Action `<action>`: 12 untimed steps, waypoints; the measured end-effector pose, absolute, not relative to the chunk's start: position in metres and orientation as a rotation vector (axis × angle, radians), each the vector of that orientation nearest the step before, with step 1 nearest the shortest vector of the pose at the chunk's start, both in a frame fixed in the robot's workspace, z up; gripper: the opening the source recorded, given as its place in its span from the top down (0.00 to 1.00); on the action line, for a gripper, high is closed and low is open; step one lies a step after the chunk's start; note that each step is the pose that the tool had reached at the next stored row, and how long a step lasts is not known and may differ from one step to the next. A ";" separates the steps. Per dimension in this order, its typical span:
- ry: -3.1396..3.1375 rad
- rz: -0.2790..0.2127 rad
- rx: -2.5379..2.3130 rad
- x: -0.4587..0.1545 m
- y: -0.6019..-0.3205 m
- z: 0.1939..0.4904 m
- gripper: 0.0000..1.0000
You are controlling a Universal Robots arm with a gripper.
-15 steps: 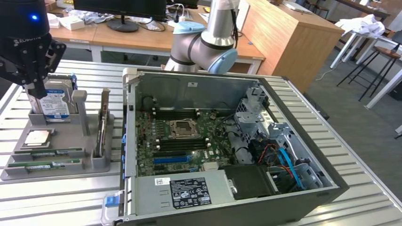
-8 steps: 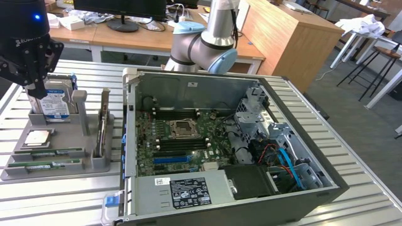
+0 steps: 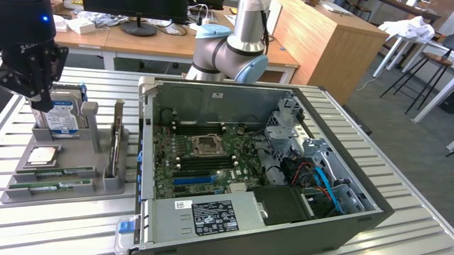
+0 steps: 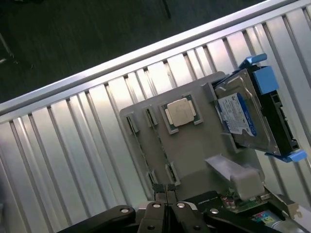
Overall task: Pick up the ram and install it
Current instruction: 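Pick up the ram and move it above insertion slot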
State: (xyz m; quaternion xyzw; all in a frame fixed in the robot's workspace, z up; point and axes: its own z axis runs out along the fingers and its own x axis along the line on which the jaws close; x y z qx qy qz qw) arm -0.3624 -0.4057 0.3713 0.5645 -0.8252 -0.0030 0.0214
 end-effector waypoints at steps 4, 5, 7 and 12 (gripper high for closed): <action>-2.503 -0.007 1.826 -0.362 -0.406 0.371 0.90; -2.490 -0.006 1.844 -0.362 -0.406 0.371 0.90; -2.461 -0.005 1.882 -0.362 -0.406 0.371 0.90; -2.387 -0.002 1.975 -0.362 -0.406 0.371 0.90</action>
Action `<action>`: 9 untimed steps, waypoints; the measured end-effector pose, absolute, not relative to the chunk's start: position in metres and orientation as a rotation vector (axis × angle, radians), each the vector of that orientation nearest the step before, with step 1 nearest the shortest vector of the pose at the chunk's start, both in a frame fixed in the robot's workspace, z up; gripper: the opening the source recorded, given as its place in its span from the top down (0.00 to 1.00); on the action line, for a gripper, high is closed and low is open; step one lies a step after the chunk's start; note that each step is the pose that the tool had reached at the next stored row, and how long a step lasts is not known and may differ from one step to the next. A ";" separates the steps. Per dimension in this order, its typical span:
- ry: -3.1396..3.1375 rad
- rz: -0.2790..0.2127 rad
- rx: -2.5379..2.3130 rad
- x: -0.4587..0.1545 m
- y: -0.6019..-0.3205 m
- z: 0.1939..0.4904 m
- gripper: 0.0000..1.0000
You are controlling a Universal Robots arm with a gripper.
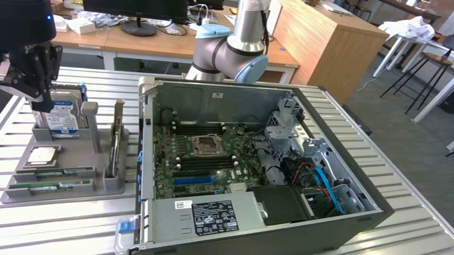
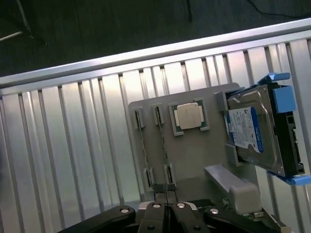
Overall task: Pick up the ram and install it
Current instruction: 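Pick up the ram and move it above insertion slot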
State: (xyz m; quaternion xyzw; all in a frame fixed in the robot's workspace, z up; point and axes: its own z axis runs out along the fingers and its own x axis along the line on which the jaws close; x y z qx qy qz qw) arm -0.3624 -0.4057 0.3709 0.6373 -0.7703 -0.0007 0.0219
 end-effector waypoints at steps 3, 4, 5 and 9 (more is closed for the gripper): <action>-2.340 0.000 2.030 -0.362 -0.406 0.371 0.90; -2.325 0.000 2.047 -0.362 -0.406 0.371 0.90; -2.310 0.001 2.063 -0.362 -0.406 0.371 0.90; -2.291 0.001 2.085 -0.362 -0.406 0.371 0.90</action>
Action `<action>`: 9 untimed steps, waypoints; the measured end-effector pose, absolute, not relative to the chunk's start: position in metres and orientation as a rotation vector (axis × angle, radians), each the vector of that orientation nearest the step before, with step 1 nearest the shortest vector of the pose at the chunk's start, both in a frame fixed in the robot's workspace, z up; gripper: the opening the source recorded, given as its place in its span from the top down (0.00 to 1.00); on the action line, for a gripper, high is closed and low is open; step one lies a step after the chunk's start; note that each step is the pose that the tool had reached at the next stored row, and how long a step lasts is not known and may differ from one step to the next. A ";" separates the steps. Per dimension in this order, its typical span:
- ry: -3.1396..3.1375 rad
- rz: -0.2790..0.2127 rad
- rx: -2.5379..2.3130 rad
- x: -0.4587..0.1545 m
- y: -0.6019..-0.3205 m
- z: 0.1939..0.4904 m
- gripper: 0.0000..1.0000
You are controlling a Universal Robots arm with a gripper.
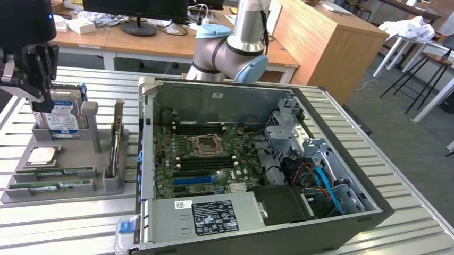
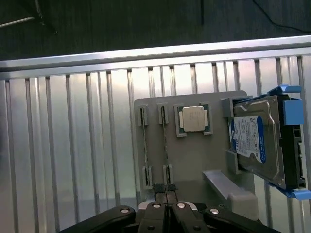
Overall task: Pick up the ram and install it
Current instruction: 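Pick up the ram and move it above insertion slot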
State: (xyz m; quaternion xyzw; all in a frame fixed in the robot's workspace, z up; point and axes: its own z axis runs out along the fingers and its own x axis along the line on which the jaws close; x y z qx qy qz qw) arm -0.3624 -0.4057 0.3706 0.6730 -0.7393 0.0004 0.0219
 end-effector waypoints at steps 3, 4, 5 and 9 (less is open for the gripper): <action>-2.291 0.002 2.086 -0.362 -0.406 0.371 0.90; -2.291 0.002 2.086 -0.363 -0.406 0.371 0.90; -2.291 0.003 2.086 -0.363 -0.406 0.370 0.90; -2.292 0.004 2.088 -0.363 -0.406 0.370 0.90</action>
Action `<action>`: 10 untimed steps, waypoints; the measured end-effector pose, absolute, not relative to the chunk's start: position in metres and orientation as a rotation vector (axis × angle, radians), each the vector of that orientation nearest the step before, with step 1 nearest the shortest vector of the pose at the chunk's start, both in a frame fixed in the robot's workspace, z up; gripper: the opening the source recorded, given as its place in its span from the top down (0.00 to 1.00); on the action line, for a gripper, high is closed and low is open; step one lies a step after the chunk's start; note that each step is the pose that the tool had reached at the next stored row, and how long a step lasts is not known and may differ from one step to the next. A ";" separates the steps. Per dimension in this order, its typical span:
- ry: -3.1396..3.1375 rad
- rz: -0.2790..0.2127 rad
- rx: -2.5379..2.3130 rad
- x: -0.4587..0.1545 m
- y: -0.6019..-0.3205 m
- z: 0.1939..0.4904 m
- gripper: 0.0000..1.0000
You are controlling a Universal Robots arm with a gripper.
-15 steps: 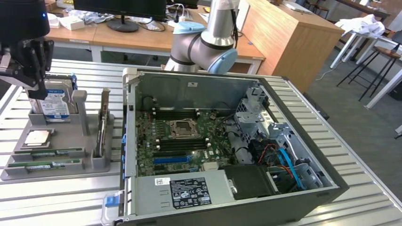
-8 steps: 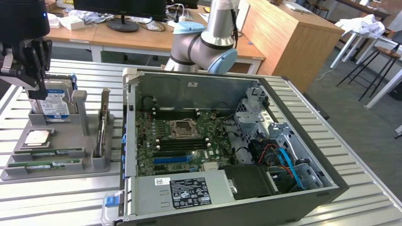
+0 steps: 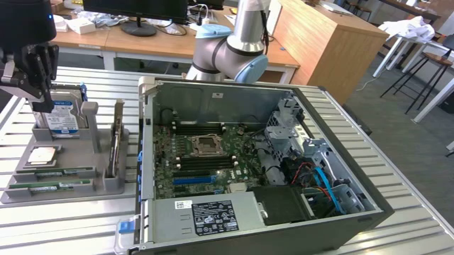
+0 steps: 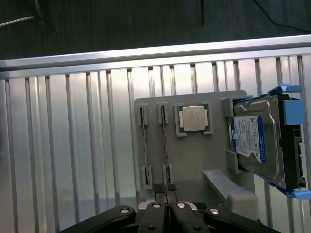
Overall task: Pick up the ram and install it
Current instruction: 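Pick up the ram and move it above insertion slot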
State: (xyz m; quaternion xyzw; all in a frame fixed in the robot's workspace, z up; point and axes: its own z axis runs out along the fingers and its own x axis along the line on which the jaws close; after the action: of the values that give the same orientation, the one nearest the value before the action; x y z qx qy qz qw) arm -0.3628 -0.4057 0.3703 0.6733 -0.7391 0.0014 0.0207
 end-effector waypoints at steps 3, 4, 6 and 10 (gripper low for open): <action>-2.292 0.007 2.091 -0.363 -0.406 0.370 0.90; -2.292 0.007 2.092 -0.363 -0.406 0.370 0.90; -2.292 0.007 2.092 -0.363 -0.406 0.370 0.90; -2.292 0.007 2.092 -0.363 -0.406 0.370 0.90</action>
State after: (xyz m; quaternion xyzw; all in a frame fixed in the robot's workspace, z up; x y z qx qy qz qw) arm -0.3631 -0.4057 0.3702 0.6740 -0.7385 0.0023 0.0194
